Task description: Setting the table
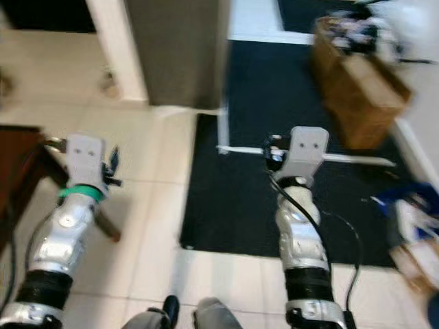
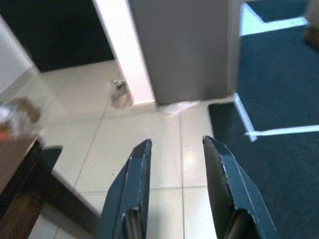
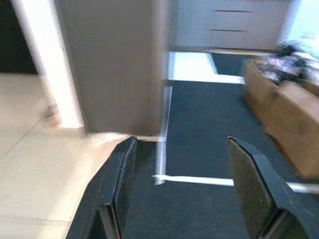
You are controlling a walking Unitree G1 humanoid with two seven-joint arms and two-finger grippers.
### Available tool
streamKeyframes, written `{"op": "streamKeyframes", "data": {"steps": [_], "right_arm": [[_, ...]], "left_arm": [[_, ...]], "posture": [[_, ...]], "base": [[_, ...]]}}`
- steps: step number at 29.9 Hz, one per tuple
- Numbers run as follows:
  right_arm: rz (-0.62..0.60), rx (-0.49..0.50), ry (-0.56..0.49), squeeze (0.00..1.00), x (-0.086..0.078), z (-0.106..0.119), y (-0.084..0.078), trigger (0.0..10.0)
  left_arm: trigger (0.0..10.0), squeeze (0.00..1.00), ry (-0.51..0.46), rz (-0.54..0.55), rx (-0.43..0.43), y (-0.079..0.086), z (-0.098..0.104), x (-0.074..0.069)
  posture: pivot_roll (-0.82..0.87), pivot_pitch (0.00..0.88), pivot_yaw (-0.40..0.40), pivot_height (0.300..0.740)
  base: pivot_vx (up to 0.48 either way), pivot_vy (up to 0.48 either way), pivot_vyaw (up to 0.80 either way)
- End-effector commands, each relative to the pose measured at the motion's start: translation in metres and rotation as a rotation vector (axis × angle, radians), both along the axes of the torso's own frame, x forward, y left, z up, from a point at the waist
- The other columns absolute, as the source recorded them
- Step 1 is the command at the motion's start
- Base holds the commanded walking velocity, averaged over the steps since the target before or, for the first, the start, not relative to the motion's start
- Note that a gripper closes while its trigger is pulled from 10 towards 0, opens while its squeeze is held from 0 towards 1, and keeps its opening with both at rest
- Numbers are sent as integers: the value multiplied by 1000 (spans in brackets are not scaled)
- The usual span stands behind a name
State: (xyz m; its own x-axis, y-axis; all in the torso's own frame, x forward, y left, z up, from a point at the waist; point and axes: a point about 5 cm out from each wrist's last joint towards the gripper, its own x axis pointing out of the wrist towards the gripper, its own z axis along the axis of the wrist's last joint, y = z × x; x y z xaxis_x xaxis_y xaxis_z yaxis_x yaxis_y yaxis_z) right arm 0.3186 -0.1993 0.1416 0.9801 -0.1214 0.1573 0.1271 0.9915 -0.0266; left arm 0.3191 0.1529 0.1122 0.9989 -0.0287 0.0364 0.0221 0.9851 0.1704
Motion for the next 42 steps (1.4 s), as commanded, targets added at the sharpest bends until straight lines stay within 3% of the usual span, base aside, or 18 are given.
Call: {"op": "streamKeyframes", "data": {"steps": [1, 17, 22, 26, 31, 36, 42], "right_arm": [[-4, 16, 3, 0, -1, -1, 1, 10000], [2, 8, -2, 0, 0, 1, 2, 10000], [4, 5, -15, 0, 0, 5, 3, 10000], [5, 12, -38, 0, 2, 12, 4, 10000], [5, 15, -49, 0, 3, 15, 4, 10000], [2, 25, -59, 0, 3, 16, 4, 10000], [29, 107, -72, 0, 5, 20, 6, 10000]], "left_arm": [[10000, 0, 16, 15, 5, 5, -3, -2], [10000, 0, 14, 16, 1, 3, 0, 0], [10000, 0, -12, 17, -1, 3, 8, 3], [10000, 0, -100, 37, 31, 8, 33, 12], [10000, 0, -141, 59, 26, 13, 48, 18], [10000, 0, -139, 85, 32, 17, 52, 21], [10000, 0, -103, 165, 44, 21, 46, 25]], "posture": [[-227, 0, 21, 740], [-229, 0, 23, 740], [-228, 0, 22, 740], [-227, 0, 23, 740], [-227, 0, 25, 740], [-229, 0, 27, 740], [-230, 0, 26, 740]], "base": [[0, 0, 769], [0, 0, 768], [0, 0, 766], [0, 0, 764], [0, 0, 763], [0, 0, 743], [443, 0, 243]]}}
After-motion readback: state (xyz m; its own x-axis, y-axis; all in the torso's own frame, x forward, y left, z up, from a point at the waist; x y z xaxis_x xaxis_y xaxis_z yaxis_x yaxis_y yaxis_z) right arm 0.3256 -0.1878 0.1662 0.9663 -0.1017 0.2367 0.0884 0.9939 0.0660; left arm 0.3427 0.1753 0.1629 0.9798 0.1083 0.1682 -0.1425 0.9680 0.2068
